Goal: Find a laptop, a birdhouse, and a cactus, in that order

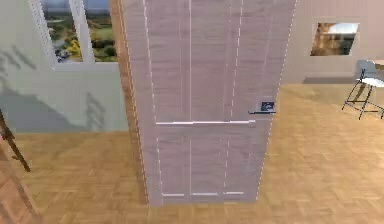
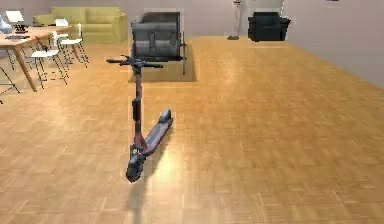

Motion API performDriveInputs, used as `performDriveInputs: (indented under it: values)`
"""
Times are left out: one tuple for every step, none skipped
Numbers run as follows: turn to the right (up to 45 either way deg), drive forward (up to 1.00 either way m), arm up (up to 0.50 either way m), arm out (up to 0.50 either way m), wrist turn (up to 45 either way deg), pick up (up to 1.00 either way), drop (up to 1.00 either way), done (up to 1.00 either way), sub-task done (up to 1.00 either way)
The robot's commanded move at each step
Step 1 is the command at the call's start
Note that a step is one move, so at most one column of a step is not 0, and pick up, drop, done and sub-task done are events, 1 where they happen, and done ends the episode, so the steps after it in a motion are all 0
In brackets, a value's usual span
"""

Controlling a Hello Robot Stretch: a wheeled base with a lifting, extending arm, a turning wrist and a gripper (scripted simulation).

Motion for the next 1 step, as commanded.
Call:
performDriveInputs:
  values:
    - [45.0, 0.0, 0.0, 0.0, 0.0, 0.0, 0.0, 0.0, 0.0]
